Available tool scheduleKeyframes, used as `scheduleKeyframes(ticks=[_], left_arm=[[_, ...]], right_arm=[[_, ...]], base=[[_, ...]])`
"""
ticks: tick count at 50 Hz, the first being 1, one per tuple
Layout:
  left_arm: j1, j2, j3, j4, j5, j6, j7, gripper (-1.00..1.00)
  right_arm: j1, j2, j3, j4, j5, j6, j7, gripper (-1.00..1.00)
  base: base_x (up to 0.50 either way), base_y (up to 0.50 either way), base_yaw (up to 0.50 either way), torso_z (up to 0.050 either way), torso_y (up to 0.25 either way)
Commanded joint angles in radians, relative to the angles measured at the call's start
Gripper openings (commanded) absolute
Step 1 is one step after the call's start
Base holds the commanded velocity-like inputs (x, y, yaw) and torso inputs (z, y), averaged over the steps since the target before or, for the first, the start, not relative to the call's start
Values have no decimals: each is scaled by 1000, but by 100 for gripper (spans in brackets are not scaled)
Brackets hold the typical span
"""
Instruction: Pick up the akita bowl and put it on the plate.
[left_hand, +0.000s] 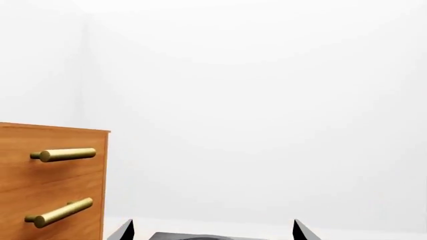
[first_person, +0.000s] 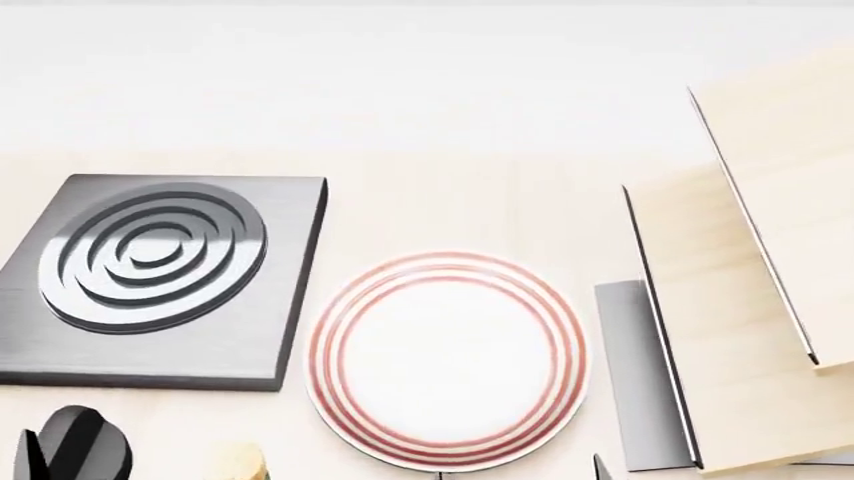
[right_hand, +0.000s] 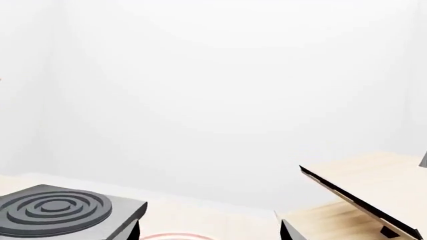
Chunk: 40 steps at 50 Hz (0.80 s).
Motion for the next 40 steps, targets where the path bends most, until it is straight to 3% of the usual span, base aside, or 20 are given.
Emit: scheduleKeyframes(ticks=[1, 9, 13, 35, 40], left_arm=[[-2, -5, 2, 0, -4, -1, -4, 100], [0, -9, 4, 1, -3, 0, -8, 100], [-1, -10, 5, -2, -4, 2, -9, 100], [-4, -17, 5, -8, -2, 1, -21, 100], [-29, -21, 8, -25, -7, -59, -20, 100]], right_arm=[[4, 7, -7, 0, 18, 6, -8, 100], [3, 7, -10, 7, -6, -6, 9, 100], [4, 8, -7, 5, 13, -5, 7, 100], [3, 21, -20, 7, 16, -19, 9, 100], [10, 20, -21, 15, 17, -19, 10, 100]], base=[[0, 0, 0, 0, 0], [0, 0, 0, 0, 0], [0, 469, 0, 0, 0], [0, 0, 0, 0, 0], [0, 0, 0, 0, 0]])
